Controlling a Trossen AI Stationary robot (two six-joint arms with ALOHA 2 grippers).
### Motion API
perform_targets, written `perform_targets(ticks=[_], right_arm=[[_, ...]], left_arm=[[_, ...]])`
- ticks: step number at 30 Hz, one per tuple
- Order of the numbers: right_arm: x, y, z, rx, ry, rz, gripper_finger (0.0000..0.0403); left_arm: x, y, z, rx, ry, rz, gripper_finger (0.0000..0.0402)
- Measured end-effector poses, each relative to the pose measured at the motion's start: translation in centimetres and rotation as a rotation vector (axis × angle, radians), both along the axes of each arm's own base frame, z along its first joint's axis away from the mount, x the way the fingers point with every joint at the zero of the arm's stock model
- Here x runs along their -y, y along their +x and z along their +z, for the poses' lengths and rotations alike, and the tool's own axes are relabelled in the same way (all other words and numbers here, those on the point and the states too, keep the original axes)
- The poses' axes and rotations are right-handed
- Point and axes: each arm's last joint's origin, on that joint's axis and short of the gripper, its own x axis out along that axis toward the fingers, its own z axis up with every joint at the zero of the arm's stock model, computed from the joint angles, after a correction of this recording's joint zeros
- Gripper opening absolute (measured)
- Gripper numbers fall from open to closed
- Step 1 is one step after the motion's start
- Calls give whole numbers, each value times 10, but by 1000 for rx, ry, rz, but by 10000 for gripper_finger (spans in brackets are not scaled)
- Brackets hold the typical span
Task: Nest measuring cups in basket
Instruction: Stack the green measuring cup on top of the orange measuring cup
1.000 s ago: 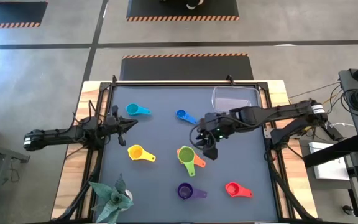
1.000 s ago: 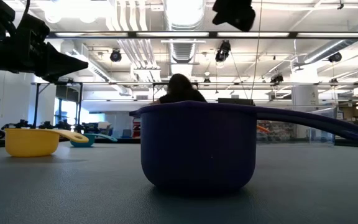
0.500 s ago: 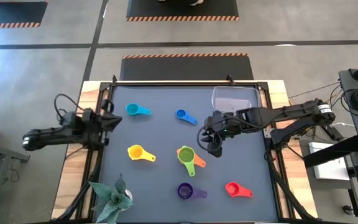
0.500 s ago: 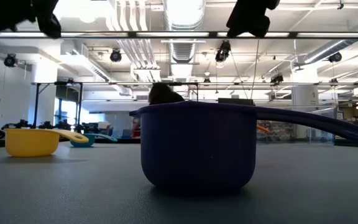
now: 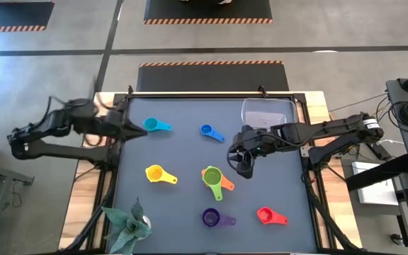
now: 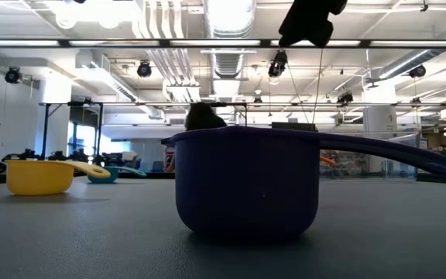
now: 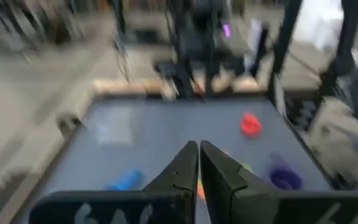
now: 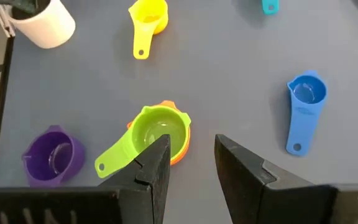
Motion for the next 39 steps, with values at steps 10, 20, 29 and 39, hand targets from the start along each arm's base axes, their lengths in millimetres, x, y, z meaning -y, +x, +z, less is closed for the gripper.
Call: perform_targets(ticks=[10,20,29,39], right_arm=[[1,-10,2,8,2,-1,114],[2,-17,-40,-103,52,-66,114],[0,-37,-47,-67,54,-49,114],[9,-57,-74,-100,-49,-76,114]], left_arm=[[1,75,-29,-85,-308,-143,0],[-3,140,-56,-81,-354,-140,0],[-3,166,-85,-189,-378,-123,0],[27,204,-129,-318,-481,-160,0]])
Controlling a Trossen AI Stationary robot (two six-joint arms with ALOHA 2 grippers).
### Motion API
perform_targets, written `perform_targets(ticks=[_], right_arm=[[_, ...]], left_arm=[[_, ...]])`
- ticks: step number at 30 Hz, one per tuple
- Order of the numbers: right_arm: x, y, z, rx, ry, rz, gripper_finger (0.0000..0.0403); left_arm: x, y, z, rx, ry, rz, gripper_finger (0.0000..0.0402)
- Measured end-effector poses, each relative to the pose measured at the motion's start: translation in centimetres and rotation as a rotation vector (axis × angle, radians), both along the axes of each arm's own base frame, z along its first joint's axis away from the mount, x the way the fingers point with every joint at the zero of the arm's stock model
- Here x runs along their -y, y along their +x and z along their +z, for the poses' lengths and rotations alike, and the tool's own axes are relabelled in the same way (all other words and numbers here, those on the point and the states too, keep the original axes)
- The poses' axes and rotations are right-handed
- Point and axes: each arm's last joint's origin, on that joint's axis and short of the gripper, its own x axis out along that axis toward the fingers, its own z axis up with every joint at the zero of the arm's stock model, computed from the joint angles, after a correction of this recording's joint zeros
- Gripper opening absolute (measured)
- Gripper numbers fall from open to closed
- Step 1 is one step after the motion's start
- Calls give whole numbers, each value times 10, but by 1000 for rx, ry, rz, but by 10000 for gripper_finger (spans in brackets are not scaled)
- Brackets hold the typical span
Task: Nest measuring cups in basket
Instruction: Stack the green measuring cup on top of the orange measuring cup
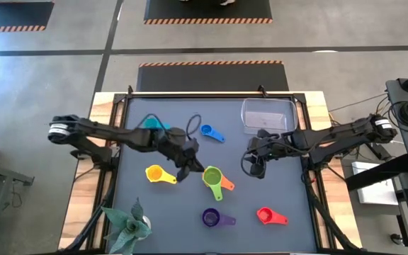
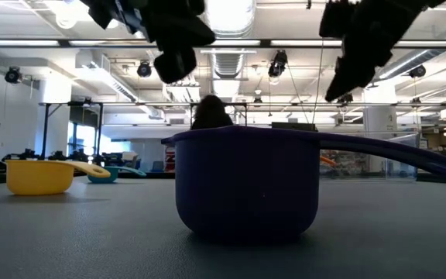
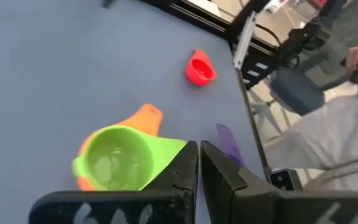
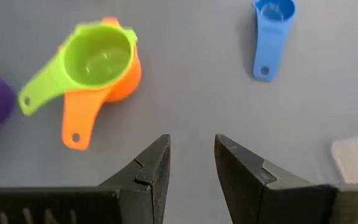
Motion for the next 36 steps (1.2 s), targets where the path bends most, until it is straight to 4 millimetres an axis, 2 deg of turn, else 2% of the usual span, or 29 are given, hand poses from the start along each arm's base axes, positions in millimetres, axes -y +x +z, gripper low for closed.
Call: perform_targets(ticks=[8,15,19,26,36], right_arm=[[-1,-6,-29,-38,5,101,114],[-1,-7,-44,7,30,101,114],[-1,-4,-44,71,57,71,114],[1,2,-38,164,82,33,114],[7,5,-35,247,207,-272,114]], left_arm=[[25,25,-29,-65,-137,13,0],[48,41,-36,-94,-127,-47,0],[51,44,-41,-157,-78,-72,0],[50,38,-45,-258,71,-170,0],[49,31,-54,-280,154,-233,0]])
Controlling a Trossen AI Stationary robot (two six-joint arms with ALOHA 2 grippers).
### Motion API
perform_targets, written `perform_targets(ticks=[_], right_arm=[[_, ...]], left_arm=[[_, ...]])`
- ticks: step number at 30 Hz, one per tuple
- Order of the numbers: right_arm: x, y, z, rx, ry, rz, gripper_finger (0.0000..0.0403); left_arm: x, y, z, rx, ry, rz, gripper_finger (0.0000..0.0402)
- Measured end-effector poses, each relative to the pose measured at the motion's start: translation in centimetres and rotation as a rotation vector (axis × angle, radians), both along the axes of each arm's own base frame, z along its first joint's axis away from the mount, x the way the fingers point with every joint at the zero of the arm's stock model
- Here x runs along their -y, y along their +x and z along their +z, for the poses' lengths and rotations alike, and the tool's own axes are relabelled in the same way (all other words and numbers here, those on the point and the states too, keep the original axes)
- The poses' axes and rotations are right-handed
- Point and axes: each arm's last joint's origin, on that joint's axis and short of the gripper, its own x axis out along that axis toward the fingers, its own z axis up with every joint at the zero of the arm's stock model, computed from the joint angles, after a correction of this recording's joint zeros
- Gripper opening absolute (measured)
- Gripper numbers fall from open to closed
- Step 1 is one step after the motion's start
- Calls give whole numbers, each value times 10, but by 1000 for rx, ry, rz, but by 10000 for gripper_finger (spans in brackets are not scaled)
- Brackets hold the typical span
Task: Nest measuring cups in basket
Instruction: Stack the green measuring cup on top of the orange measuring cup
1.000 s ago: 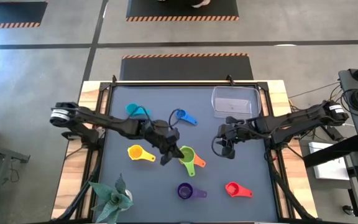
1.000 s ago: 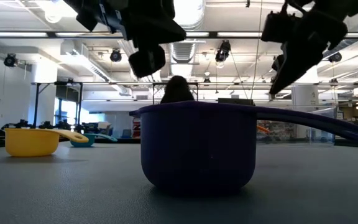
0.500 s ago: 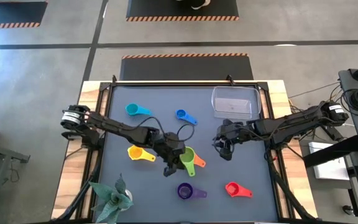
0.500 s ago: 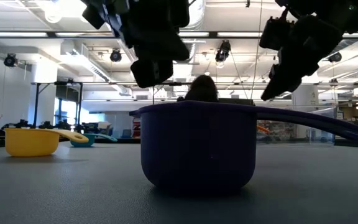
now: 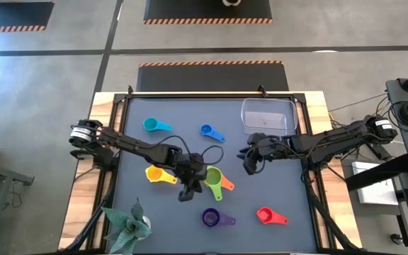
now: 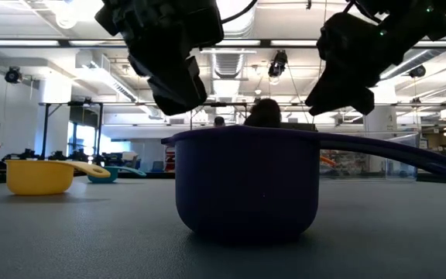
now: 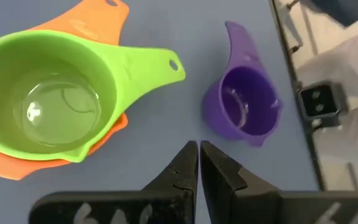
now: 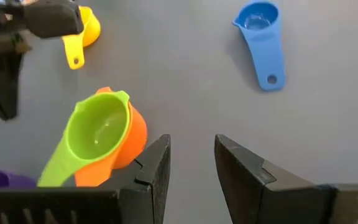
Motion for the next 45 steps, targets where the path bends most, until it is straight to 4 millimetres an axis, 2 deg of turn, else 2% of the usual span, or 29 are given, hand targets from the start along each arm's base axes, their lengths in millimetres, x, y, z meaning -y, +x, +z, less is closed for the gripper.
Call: perform_targets(ticks=[9,15,24,28,34,40,45], right_arm=[[-3,2,6,13,109,-62,114],[-2,2,6,2,45,-14,114],[-2,3,3,-38,-77,73,114],[-3,7,-7,-82,-59,86,114],[-5,17,-33,-203,-48,118,114],[-7,30,-56,-286,-1,163,114],[-12,46,-63,-320,57,244,114]], left_arm=[[-1,-2,-4,60,108,-98,0],[-2,0,-6,85,187,-98,0],[3,20,-25,35,119,-4,0],[8,35,-25,36,101,12,0],[12,55,-30,-22,120,-8,0],[13,60,-39,-150,155,-34,0],[13,61,-33,-129,171,-56,0]])
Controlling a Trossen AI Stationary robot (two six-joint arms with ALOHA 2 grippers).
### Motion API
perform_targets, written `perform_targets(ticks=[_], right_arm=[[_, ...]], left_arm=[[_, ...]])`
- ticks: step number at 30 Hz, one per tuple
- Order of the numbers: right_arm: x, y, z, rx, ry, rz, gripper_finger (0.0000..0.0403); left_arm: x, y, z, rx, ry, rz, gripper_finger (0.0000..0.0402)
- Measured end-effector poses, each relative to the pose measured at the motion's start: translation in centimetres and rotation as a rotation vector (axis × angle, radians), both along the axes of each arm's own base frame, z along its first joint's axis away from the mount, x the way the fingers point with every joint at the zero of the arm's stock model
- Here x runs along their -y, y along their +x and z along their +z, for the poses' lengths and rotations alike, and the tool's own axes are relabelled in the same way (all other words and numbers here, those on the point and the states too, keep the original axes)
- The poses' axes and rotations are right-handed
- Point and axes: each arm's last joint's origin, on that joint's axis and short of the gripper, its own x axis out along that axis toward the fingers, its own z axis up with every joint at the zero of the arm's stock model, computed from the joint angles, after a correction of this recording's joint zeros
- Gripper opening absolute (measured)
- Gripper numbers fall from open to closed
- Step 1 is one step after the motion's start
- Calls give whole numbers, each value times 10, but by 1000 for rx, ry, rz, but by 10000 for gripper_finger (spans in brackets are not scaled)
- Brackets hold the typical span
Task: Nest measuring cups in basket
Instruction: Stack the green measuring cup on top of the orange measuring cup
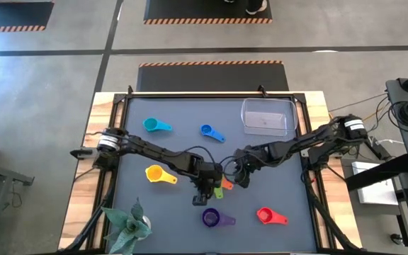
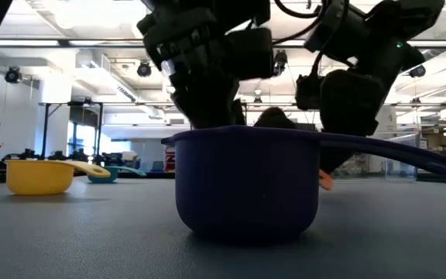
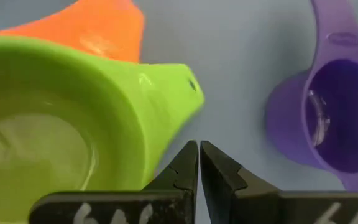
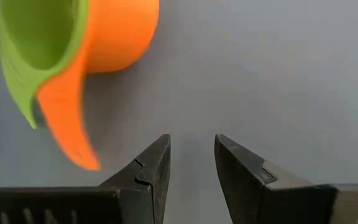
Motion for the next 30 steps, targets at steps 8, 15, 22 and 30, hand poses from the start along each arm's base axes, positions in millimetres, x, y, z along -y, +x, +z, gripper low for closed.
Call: perform_targets(ticks=[8,15,22,30], right_arm=[[-2,20,3,22,-3,15,114],[-2,20,6,32,-3,15,114],[-2,21,5,33,0,12,114],[-7,22,7,53,20,16,114]], left_arm=[[-1,-1,12,22,2,-9,0],[-1,-2,11,14,5,18,0],[-3,3,13,76,53,64,0],[-5,4,13,81,83,94,0]])
